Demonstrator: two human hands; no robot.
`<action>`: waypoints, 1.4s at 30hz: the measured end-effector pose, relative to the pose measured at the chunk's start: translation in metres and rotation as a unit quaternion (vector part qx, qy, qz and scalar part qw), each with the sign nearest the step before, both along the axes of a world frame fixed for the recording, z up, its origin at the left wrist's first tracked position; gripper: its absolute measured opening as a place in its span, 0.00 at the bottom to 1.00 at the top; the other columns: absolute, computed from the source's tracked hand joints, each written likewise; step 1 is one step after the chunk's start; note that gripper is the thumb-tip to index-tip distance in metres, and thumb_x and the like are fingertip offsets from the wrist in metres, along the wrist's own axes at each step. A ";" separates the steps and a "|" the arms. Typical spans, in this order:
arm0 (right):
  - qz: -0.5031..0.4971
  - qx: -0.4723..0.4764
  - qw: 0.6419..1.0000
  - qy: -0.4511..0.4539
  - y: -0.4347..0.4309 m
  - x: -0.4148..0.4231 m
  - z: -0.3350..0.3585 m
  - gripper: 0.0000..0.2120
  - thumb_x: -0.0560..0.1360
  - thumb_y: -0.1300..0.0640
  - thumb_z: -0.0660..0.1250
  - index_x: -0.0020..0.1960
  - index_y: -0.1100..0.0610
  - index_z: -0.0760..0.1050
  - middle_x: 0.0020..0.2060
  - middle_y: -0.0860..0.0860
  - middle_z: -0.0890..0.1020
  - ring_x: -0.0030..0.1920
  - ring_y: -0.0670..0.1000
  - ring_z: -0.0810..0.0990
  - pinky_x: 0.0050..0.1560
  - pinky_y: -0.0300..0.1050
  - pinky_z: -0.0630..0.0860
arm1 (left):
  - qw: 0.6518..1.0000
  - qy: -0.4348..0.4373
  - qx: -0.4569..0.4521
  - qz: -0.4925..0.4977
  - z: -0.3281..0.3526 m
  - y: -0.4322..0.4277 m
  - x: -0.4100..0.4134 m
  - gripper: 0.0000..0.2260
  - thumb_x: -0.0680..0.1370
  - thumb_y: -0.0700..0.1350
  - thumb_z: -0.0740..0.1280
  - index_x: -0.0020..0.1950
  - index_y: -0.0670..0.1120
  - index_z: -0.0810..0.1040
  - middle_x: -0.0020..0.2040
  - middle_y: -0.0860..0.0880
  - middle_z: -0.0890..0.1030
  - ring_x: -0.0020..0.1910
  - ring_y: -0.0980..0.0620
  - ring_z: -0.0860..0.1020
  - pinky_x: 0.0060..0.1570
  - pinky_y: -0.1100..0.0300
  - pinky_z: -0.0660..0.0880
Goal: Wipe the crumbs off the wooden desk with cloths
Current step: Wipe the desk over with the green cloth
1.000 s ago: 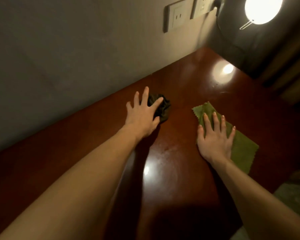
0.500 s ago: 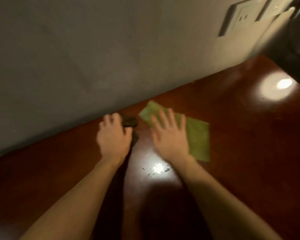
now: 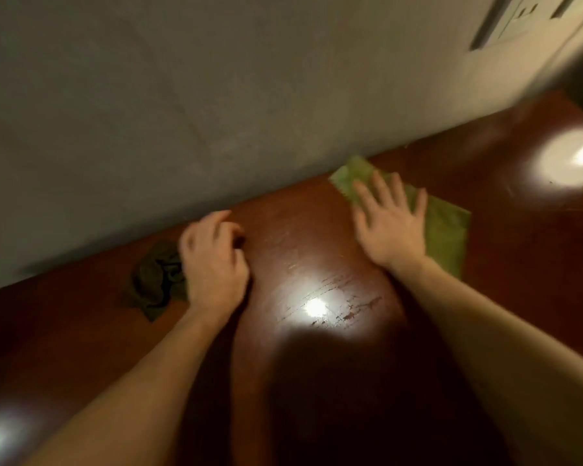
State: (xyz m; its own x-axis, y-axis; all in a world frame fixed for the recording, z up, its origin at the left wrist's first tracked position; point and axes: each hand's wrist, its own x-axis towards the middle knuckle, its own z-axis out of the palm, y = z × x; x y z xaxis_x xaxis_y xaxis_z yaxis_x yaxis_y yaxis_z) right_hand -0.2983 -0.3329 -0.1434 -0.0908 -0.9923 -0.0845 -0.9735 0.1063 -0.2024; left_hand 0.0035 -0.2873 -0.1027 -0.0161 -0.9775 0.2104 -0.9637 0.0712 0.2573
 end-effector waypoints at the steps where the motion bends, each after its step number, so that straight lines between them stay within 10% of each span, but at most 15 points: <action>1: -0.040 0.012 0.999 -0.005 0.000 -0.027 0.002 0.29 0.83 0.38 0.44 0.83 0.40 0.56 0.84 0.47 0.56 0.84 0.56 0.48 0.78 0.74 0.44 | 0.998 0.030 0.019 -0.045 0.000 -0.002 -0.023 0.19 0.72 0.43 0.64 0.63 0.47 0.79 0.74 0.45 0.74 0.74 0.44 0.70 0.75 0.43 0.63; 7: -0.100 -0.004 0.995 0.002 0.039 -0.001 0.001 0.30 0.82 0.42 0.45 0.83 0.45 0.59 0.84 0.52 0.57 0.84 0.59 0.51 0.77 0.75 0.47 | 0.987 0.132 0.090 -0.023 -0.026 0.029 -0.114 0.25 0.86 0.51 0.54 0.83 0.47 0.62 0.84 0.49 0.61 0.83 0.53 0.56 0.82 0.53 0.49; 14: 0.032 0.016 0.999 -0.014 0.167 0.119 0.006 0.32 0.83 0.41 0.50 0.85 0.46 0.51 0.85 0.49 0.52 0.84 0.59 0.44 0.78 0.72 0.43 | 0.952 0.304 0.016 -0.035 -0.031 0.040 -0.096 0.23 0.80 0.51 0.64 0.74 0.44 0.74 0.76 0.46 0.72 0.75 0.48 0.71 0.75 0.43 0.67; 26: -0.277 0.042 0.958 0.063 0.313 -0.058 0.000 0.29 0.84 0.39 0.40 0.84 0.41 0.48 0.85 0.50 0.49 0.84 0.58 0.44 0.79 0.72 0.48 | 0.946 -0.037 0.084 -0.310 -0.024 0.108 -0.137 0.22 0.85 0.51 0.57 0.80 0.51 0.70 0.82 0.47 0.67 0.82 0.46 0.62 0.78 0.45 0.60; 33: 0.047 0.021 0.999 -0.014 0.350 0.033 0.013 0.25 0.86 0.38 0.44 0.82 0.38 0.56 0.84 0.46 0.53 0.84 0.56 0.44 0.80 0.69 0.42 | 0.963 0.020 0.152 -0.222 -0.021 0.130 -0.180 0.24 0.87 0.59 0.48 0.84 0.59 0.60 0.85 0.51 0.56 0.84 0.47 0.49 0.82 0.42 0.44; 42: -0.318 0.053 0.946 0.044 0.334 -0.121 0.004 0.27 0.84 0.37 0.41 0.83 0.36 0.43 0.84 0.47 0.43 0.84 0.58 0.39 0.76 0.76 0.42 | 0.962 -0.037 0.147 -0.229 -0.028 0.128 -0.207 0.25 0.87 0.55 0.54 0.84 0.54 0.59 0.85 0.46 0.56 0.85 0.45 0.50 0.81 0.38 0.45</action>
